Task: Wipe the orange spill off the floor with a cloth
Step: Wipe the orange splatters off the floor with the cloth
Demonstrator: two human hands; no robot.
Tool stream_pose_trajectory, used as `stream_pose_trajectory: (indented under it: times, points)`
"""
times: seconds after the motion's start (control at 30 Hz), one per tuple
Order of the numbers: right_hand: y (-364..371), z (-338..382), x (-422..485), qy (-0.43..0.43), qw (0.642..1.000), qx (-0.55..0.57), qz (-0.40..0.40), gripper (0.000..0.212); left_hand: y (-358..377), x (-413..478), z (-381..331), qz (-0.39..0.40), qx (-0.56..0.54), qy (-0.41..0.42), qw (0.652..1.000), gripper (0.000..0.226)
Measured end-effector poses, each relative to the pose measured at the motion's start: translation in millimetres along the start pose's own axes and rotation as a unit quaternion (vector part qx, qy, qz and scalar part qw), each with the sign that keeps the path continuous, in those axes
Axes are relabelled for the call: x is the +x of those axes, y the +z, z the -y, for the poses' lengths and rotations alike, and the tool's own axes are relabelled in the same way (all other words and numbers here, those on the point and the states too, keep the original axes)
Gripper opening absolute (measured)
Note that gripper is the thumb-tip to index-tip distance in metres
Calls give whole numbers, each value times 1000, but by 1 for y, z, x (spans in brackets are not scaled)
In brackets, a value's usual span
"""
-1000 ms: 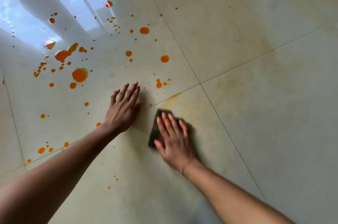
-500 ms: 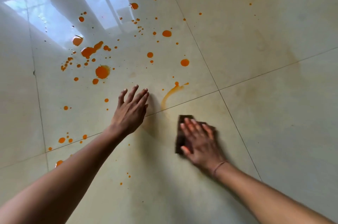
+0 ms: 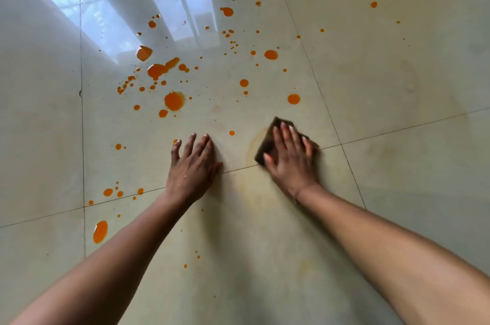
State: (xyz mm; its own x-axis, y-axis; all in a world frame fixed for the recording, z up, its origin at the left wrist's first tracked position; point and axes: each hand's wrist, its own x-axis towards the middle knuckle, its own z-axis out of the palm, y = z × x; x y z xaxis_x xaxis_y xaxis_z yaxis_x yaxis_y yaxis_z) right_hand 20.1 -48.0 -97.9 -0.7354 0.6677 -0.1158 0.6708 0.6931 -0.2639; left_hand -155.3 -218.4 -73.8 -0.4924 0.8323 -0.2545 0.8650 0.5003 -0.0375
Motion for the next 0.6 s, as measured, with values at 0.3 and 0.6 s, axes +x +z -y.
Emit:
stream_pose_trajectory:
  times: [0.3,0.6]
  points:
    - [6,-4,-21,-184,982,-38,28,75,0,-2,12,-11,-26,30,999,54]
    - [10,21,-16,-281,958,-43,46,73,-4,-1,16,8,-65,19,998,58]
